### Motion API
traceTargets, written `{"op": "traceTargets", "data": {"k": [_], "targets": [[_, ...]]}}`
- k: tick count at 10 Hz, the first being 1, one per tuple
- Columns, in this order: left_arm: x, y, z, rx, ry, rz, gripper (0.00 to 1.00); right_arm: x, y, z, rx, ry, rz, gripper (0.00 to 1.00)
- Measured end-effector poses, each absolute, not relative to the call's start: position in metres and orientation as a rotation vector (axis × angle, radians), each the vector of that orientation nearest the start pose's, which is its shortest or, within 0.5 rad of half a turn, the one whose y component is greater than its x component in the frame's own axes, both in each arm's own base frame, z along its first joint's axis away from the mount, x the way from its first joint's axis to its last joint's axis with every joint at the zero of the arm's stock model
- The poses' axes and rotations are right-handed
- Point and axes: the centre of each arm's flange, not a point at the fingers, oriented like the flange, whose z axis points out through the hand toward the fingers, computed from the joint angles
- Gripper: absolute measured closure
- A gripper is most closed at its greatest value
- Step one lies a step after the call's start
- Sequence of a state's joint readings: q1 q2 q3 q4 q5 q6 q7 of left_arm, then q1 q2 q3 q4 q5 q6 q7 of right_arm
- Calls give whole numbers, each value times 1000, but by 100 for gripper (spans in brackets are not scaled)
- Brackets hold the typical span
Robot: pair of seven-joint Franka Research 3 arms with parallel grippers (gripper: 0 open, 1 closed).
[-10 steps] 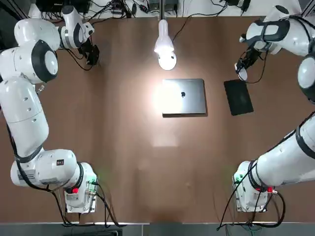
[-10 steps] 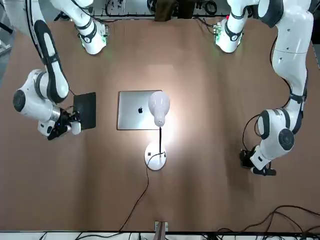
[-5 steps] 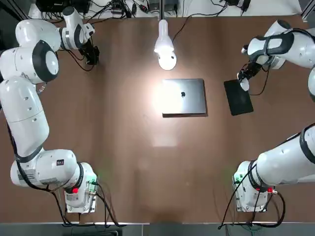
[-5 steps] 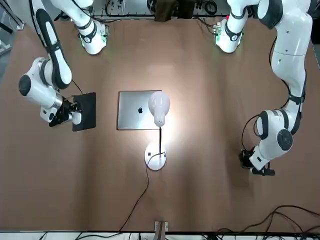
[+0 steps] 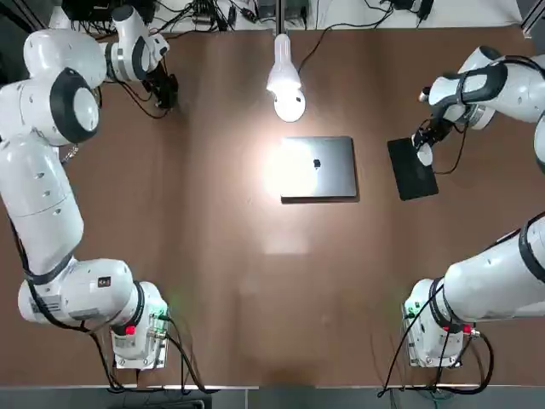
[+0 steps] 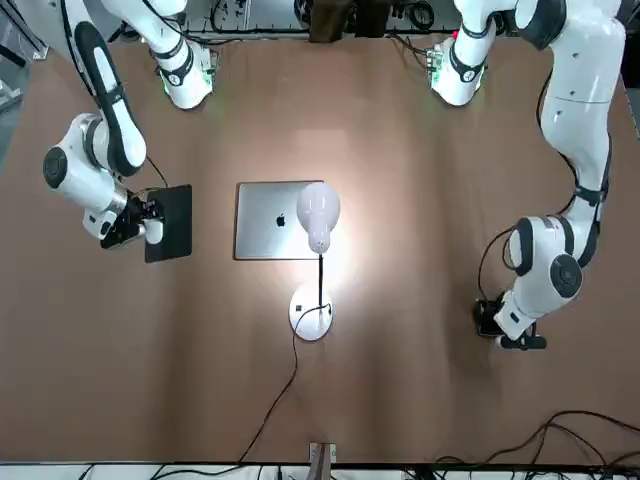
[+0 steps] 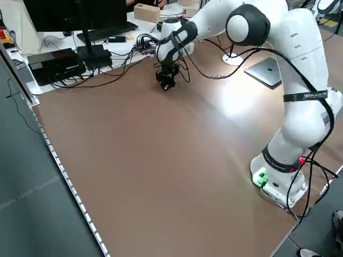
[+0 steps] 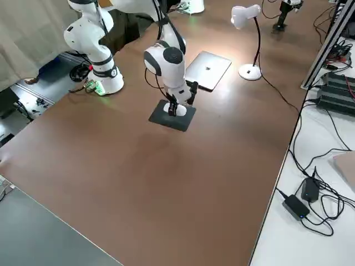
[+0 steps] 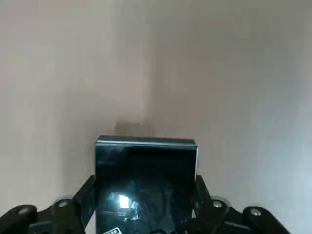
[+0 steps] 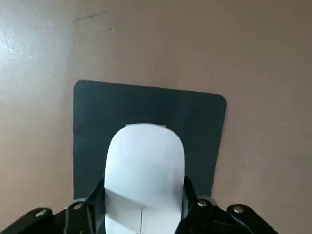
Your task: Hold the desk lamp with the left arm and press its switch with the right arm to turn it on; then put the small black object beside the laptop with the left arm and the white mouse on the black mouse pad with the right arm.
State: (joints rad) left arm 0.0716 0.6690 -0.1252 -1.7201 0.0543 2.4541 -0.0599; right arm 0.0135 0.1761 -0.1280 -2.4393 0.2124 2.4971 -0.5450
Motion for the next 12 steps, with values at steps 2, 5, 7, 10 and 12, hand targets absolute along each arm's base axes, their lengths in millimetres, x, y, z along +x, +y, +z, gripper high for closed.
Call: {"op": "traceTargets", "data": {"k": [2,5,7,10,12], "targets": [[649,-102,236,-3191,-46,-105,20,470,-59,209,-2997,-373,127,37],[586,-222,240,-3181,-154,-39,20,467,-60,190,-3004,-369,151,37],[546,-288,239,-3173,-201,-13,20,467,-58,188,-3003,-373,156,23],[490,-367,232,-3166,-242,8,20,498,-35,234,-2987,-454,54,0],[467,-395,223,-3165,-253,16,20,537,-29,349,-2952,-537,69,0]]}}
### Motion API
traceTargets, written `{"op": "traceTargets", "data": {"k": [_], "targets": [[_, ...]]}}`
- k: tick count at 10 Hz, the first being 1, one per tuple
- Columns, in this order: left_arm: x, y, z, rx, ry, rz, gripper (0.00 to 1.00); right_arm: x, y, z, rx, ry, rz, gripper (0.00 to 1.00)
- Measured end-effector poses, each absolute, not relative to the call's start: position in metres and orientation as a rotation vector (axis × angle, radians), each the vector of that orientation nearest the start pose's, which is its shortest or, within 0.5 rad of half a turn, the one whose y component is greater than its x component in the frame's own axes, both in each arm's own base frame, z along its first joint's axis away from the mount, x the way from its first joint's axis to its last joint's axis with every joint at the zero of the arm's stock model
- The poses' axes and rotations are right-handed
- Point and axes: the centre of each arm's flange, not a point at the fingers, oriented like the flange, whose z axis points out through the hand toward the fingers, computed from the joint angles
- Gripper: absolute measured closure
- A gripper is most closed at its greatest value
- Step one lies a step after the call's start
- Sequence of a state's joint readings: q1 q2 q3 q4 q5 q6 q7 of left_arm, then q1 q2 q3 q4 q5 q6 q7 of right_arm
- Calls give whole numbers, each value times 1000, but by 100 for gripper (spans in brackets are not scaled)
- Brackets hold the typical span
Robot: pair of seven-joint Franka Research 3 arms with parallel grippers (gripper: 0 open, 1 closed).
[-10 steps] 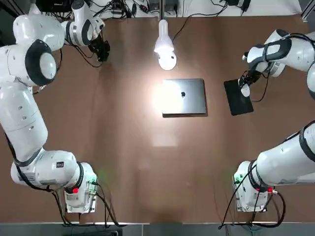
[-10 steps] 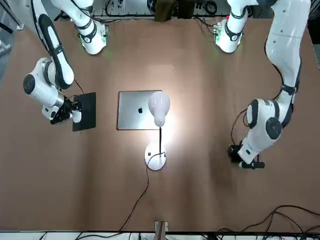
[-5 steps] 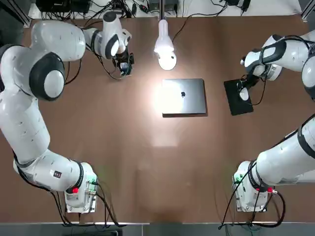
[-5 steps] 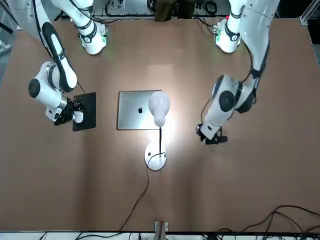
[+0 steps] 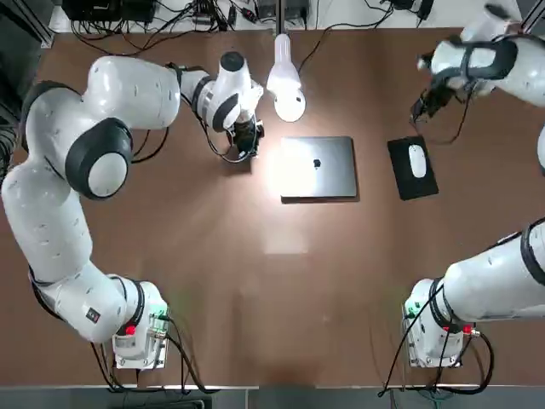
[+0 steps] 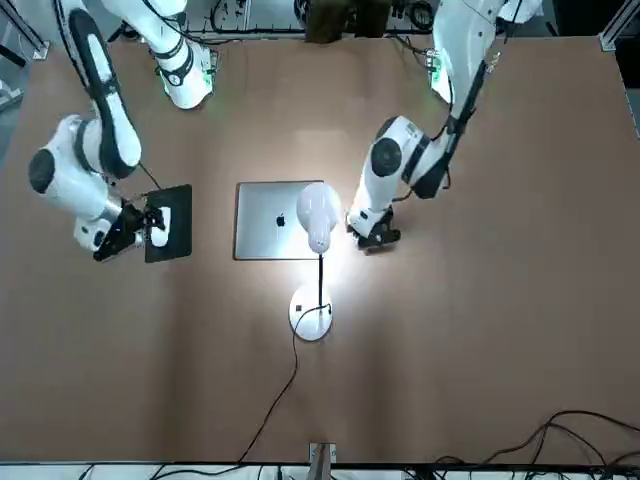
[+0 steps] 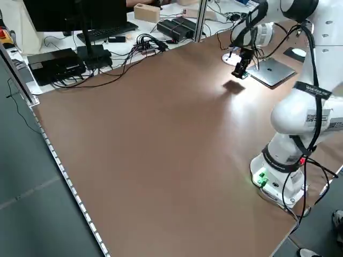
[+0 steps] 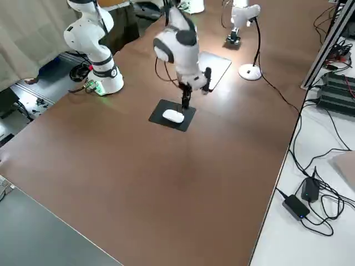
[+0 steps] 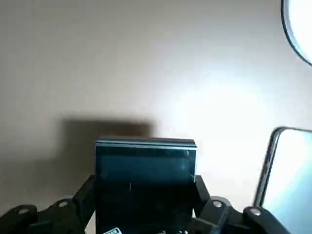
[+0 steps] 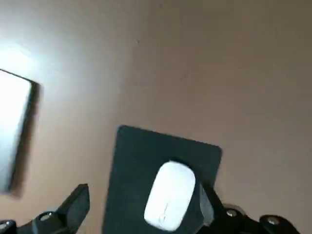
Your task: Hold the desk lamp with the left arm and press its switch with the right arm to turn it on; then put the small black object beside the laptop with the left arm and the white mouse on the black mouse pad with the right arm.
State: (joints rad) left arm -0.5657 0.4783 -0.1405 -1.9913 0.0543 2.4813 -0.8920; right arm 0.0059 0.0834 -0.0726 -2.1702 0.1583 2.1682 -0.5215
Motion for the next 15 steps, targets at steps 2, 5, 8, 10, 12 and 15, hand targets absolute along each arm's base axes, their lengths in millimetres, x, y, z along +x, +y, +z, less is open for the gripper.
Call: {"op": "traceTargets", "data": {"k": [2,5,8,10,12,15], "targets": [[456,-415,212,-3164,-270,26,20,549,-36,494,-3024,-407,142,0],[451,-423,199,-3159,-243,43,20,545,-24,630,-3142,-121,-8,0],[449,-421,183,-3133,-160,28,20,546,-42,681,-3187,-63,-166,0],[448,-421,178,-3131,-131,27,17,551,-48,680,-3228,-50,-166,0],[457,-421,188,-3146,-111,0,0,555,-55,673,-3235,-31,-153,0],[498,-375,241,-3164,-94,-82,0,558,-63,674,-3236,-7,-186,0]]}}
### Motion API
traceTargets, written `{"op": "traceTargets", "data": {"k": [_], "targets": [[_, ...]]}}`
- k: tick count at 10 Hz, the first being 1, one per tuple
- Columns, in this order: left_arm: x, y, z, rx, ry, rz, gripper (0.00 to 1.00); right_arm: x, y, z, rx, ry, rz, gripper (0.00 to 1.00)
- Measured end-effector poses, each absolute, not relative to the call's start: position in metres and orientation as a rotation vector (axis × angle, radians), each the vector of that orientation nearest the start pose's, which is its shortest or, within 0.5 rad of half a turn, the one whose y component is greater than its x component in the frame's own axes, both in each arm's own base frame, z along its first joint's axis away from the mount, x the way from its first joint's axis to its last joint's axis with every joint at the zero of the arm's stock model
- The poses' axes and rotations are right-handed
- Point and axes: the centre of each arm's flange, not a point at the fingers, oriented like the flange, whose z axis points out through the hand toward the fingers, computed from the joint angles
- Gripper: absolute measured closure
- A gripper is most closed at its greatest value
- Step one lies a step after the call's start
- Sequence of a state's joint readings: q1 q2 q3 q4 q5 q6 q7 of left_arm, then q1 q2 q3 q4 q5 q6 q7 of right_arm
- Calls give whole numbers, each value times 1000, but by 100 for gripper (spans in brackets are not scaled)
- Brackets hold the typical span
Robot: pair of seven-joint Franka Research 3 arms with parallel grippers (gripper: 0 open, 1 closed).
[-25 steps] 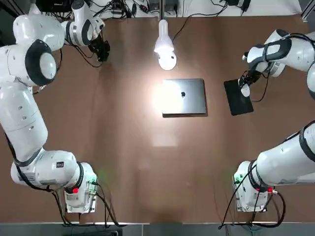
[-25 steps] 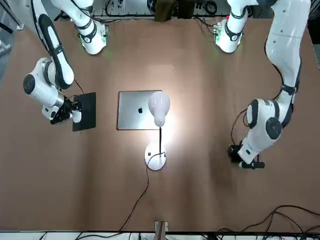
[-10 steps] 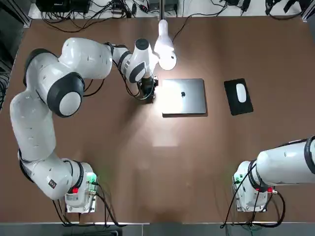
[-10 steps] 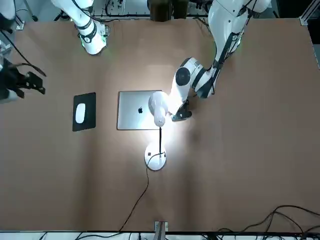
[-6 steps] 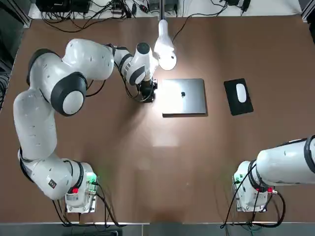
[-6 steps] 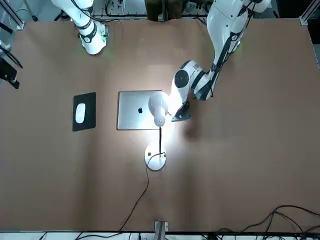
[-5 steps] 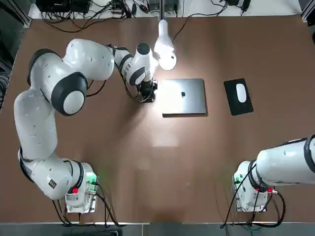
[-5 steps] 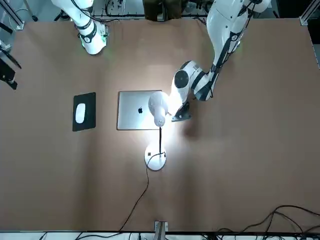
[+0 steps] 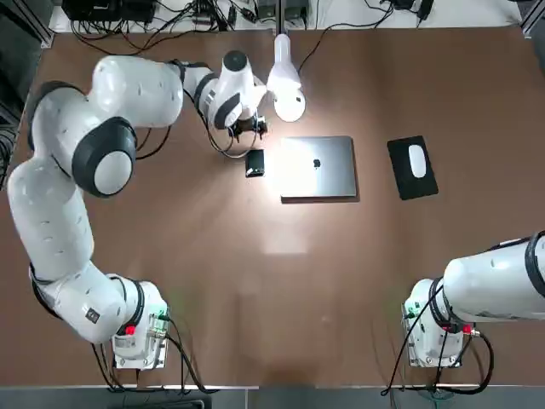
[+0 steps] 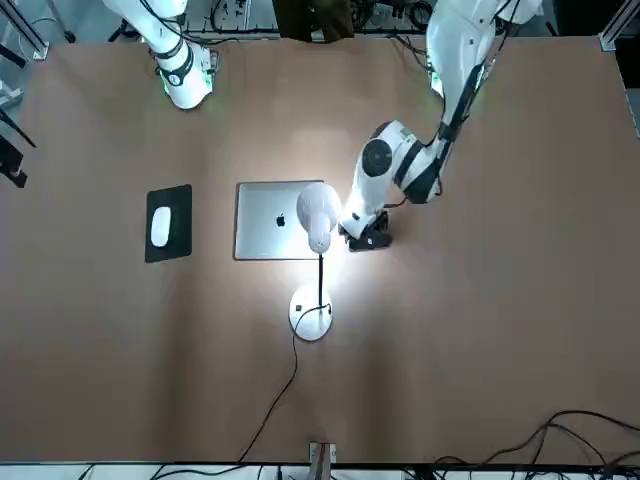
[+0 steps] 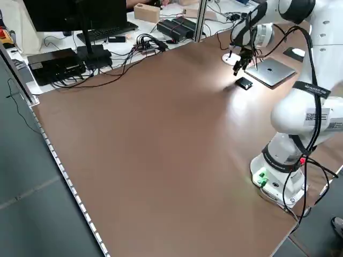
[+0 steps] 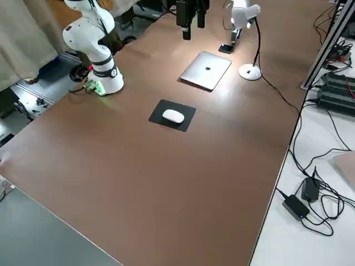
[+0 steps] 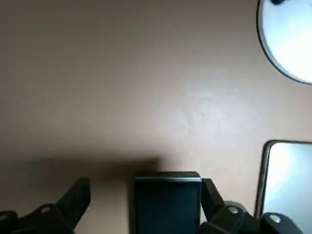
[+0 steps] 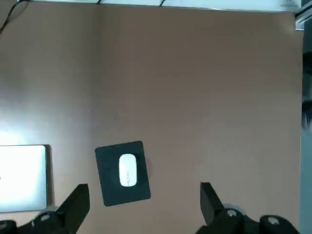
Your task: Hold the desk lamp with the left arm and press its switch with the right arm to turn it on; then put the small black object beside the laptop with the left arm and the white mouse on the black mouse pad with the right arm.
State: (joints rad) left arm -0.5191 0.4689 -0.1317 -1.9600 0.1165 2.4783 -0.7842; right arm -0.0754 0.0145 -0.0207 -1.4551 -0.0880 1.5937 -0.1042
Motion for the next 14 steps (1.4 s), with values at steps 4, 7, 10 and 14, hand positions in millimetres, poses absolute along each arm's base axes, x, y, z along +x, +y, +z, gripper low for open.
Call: {"op": "traceTargets", "data": {"k": [4,7,10,14], "targets": [[541,-267,335,-3123,38,-11,0,568,-29,671,-3202,-93,-238,0],[545,-209,426,-3131,9,-56,0,573,-27,662,-3188,-89,-220,0],[545,-169,521,-3165,33,-7,0,596,-34,608,-3185,-77,-289,0],[529,-147,610,-3165,105,51,0,593,-54,578,-3191,-23,-198,0]]}}
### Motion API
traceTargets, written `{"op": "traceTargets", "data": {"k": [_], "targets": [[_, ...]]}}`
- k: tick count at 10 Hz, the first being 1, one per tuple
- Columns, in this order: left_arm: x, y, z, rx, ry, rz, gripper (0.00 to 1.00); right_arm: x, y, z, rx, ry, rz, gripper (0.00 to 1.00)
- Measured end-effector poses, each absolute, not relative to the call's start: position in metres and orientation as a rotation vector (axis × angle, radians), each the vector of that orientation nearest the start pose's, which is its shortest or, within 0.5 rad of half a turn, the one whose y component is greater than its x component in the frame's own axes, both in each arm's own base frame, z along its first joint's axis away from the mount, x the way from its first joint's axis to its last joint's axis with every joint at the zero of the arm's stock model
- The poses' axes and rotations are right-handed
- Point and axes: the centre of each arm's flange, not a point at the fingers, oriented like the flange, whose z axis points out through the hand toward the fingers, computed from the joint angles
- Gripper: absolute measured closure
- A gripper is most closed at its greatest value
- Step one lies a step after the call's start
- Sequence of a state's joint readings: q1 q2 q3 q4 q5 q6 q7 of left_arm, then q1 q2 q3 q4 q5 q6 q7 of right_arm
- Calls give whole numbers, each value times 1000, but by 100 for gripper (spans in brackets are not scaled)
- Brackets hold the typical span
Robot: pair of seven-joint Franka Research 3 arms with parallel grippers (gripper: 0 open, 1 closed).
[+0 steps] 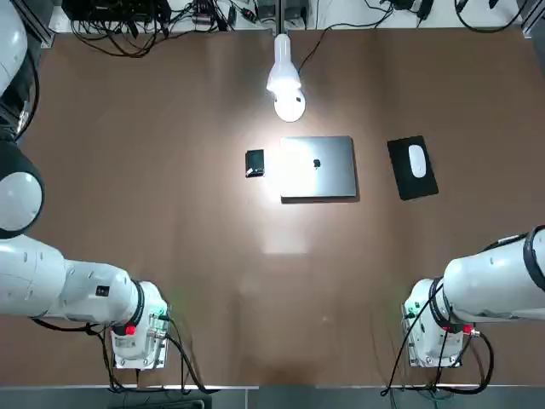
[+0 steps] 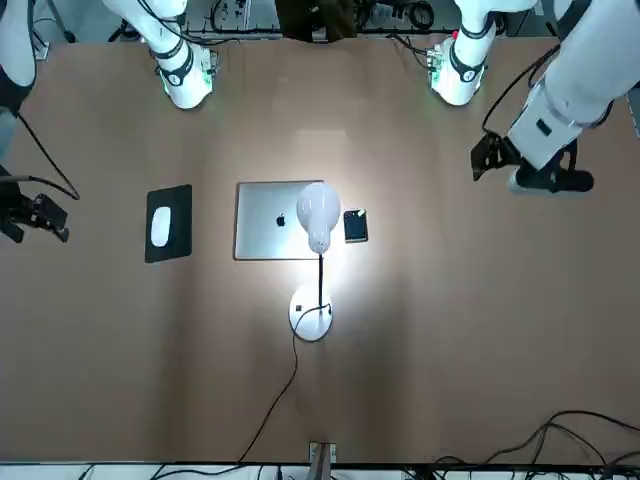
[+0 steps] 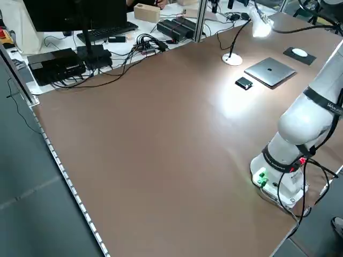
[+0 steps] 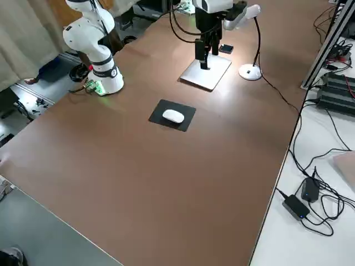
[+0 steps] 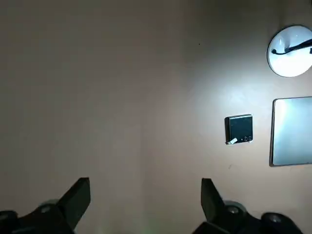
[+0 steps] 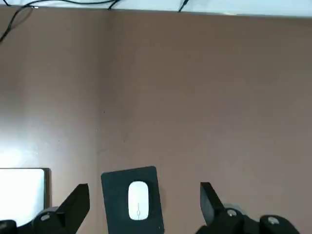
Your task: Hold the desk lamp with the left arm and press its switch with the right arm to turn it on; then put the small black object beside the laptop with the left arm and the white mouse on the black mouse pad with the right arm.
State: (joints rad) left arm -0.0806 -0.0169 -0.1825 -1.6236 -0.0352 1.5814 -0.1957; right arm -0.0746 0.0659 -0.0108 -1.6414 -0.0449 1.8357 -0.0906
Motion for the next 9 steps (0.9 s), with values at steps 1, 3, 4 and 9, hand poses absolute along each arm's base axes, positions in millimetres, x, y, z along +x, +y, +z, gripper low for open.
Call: {"op": "traceTargets", "data": {"k": [1,3,4,9], "targets": [[527,-148,613,-3164,107,47,0,591,-57,580,-3192,-16,-192,0],[529,-144,610,-3164,95,56,1,590,-55,582,-3191,-19,-197,0],[534,-134,606,-3161,92,63,1,590,-55,582,-3191,-20,-197,0],[546,-97,600,-3156,102,60,4,590,-55,584,-3191,-20,-204,0]]}}
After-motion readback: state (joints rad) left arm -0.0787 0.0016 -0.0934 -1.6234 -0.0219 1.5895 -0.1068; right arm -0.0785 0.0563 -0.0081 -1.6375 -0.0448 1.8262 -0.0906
